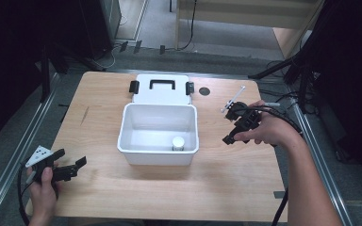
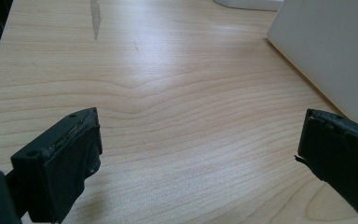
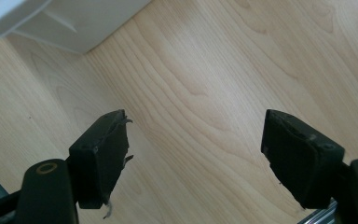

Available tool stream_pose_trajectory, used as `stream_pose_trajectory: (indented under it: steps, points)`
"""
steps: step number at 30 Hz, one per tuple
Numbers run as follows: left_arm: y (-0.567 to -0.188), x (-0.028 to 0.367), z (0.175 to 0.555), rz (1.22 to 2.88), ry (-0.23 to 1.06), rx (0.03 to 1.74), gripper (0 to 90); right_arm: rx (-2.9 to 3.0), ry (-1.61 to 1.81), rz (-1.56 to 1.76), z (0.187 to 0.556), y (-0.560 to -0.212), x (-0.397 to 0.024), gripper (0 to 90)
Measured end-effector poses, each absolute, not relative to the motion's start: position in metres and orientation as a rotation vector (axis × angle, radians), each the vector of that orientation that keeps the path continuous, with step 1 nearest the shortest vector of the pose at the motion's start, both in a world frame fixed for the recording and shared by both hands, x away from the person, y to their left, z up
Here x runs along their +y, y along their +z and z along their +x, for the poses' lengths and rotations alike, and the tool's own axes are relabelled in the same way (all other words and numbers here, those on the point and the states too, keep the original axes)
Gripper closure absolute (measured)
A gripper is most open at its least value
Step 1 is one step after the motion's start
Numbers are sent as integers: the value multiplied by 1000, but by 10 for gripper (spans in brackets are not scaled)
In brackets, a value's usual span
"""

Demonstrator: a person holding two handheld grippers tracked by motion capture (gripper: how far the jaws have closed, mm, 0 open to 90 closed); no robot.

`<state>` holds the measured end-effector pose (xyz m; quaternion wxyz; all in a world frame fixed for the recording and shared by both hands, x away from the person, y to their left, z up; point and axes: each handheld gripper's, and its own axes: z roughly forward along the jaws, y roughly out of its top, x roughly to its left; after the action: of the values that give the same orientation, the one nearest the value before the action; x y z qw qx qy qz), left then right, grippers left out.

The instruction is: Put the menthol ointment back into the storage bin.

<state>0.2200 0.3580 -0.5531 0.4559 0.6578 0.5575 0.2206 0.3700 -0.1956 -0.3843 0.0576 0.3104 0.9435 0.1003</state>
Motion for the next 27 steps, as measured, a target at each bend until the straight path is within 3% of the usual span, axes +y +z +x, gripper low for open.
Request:
stream_pose_trajectory:
  steps: [27]
  points:
    - [-553,358,220,1625,549,1376,3,2731,512,1155,350,-452,-269,237]
